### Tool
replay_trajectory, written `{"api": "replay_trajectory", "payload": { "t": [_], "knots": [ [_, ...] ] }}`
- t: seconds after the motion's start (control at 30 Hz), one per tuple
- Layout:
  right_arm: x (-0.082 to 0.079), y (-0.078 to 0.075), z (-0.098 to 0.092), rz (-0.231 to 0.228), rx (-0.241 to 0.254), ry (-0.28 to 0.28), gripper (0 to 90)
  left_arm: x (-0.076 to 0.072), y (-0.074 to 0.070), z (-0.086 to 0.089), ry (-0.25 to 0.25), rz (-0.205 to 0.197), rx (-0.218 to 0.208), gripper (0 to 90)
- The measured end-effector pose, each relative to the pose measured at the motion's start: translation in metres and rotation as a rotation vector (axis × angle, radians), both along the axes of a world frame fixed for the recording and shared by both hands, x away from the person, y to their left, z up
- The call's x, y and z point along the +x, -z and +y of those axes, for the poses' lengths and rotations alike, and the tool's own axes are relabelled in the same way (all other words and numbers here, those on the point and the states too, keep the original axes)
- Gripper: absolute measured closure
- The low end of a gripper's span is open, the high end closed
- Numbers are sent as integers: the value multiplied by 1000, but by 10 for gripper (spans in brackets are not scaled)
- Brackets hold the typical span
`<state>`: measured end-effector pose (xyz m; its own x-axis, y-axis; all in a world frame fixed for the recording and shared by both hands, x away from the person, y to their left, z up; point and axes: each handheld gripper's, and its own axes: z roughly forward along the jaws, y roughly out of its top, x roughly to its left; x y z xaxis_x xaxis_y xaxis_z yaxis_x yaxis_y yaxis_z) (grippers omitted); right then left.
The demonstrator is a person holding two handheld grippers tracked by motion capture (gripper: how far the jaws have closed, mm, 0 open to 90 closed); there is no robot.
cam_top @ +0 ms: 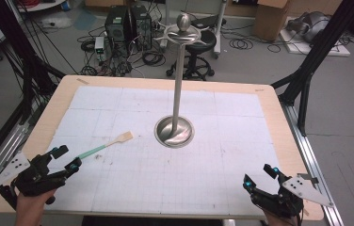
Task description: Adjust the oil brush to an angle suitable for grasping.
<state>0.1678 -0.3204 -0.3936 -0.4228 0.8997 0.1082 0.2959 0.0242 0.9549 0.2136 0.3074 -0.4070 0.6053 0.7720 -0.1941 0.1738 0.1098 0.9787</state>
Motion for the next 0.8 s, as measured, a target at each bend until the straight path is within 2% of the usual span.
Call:
{"api": "replay_trajectory", "payload": {
  "t": [0.17, 0.3, 0.4, 0.5, 0.57, 0.63, 0.67, 0.7, 0.73, 0.77, 0.8],
  "knots": [
    [0, 0, -2, 2, 6, 5, 191, 2, 2, -1, -8, 14, 9, 214],
    [-1, 1, -3, 2, 8, 3, 191, 3, 2, -3, -39, 20, 5, 203],
    [-3, 1, -4, -3, 8, 4, 191, 5, 3, -4, -20, 21, 28, 226],
    [-3, 1, -5, 0, 9, 10, 191, 8, 5, -2, 29, 56, 56, 402],
    [-2, 2, -6, 3, 4, 5, 191, 8, 8, 0, 52, 81, 61, 568],
    [-2, 1, -4, 7, -2, 4, 191, 9, 9, 0, 50, 86, 78, 750],
    [-2, 1, -3, 9, -4, 3, 191, 9, 12, 2, 22, 93, 122, 821],
    [-2, 1, -2, 9, -6, 0, 191, 9, 13, 3, 0, 97, 139, 869],
    [-3, 1, -1, 9, -9, -1, 191, 9, 13, 3, 0, 97, 139, 890],
    [-3, 1, 0, 13, -7, 0, 191, 14, 15, 7, -24, 116, 155, 896],
    [-2, 1, 0, 6, -10, -2, 191, 14, 15, 7, -24, 116, 155, 896]
  ]
}}
